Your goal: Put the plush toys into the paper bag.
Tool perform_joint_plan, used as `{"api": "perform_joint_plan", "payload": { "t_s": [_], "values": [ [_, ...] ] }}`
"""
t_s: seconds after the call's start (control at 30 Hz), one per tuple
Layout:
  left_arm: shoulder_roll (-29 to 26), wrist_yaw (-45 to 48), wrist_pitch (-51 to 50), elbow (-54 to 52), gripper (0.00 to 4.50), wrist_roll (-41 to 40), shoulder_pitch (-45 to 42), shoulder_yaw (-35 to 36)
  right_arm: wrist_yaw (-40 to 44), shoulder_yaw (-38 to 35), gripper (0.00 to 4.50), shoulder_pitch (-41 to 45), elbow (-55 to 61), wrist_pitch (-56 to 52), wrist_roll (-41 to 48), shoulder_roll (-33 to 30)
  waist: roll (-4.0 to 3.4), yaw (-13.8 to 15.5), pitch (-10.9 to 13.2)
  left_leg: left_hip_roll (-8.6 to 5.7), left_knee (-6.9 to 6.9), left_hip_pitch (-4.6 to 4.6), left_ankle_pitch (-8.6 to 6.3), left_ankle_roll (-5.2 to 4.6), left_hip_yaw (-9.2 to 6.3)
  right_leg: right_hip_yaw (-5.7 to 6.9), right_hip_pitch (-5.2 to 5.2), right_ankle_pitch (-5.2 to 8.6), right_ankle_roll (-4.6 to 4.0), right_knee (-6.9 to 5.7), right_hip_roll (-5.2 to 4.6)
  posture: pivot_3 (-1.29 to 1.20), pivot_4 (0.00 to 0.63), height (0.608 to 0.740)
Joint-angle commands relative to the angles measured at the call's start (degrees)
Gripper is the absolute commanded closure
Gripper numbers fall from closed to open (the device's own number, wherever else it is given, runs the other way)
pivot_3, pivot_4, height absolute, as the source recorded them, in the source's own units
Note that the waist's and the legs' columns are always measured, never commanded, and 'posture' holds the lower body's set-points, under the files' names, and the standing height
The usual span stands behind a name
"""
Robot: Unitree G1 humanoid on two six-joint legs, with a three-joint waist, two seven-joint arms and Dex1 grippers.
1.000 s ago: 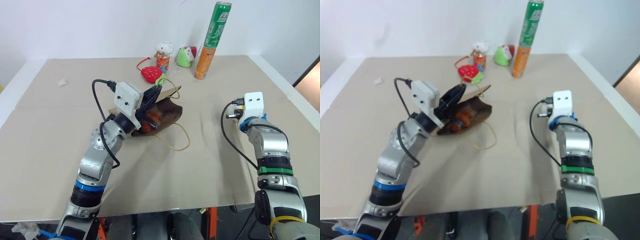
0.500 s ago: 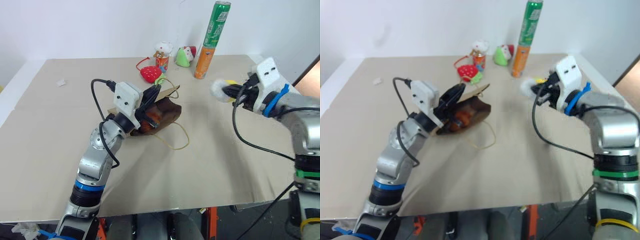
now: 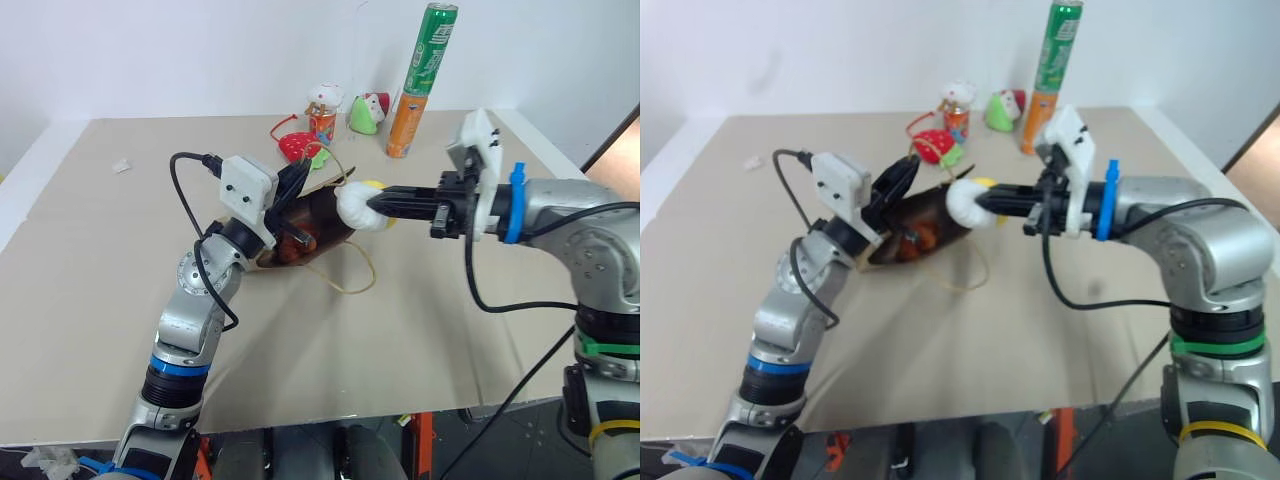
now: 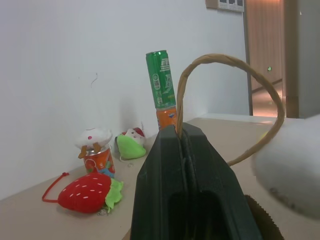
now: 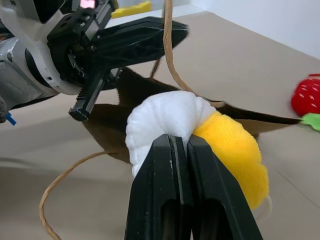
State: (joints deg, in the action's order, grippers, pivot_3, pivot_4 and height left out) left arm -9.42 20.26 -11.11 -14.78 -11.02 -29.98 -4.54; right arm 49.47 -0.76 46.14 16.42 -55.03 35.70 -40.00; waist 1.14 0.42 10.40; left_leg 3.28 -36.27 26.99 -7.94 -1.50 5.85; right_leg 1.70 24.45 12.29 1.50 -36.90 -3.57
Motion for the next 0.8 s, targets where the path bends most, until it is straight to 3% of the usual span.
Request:
{"api": "perform_joint_plan", "payload": {
  "t_s": [0.03,0.8],
  "values": [
    [0.1,-0.7,1.2,-1.5,4.5,0.6,-1.6,0.6,-0.6,1.6,4.43,1.7,-0.8,4.4,-2.1,1.6,0.0,0.0,0.0,0.01,0.0,0.0,0.0,-0.01,0.0,0.0,0.0,0.0,0.0,0.0,0.01,0.0,0.15,0.74],
    [1.0,-1.3,1.0,-2.4,4.5,0.7,-1.5,0.7,0.3,15.0,4.43,4.3,-18.4,26.5,-20.3,12.6,0.0,0.0,0.0,0.05,0.0,0.03,0.02,-0.03,0.06,0.09,0.03,-0.02,-0.04,0.0,0.09,0.0,0.15,0.74]
  ]
}}
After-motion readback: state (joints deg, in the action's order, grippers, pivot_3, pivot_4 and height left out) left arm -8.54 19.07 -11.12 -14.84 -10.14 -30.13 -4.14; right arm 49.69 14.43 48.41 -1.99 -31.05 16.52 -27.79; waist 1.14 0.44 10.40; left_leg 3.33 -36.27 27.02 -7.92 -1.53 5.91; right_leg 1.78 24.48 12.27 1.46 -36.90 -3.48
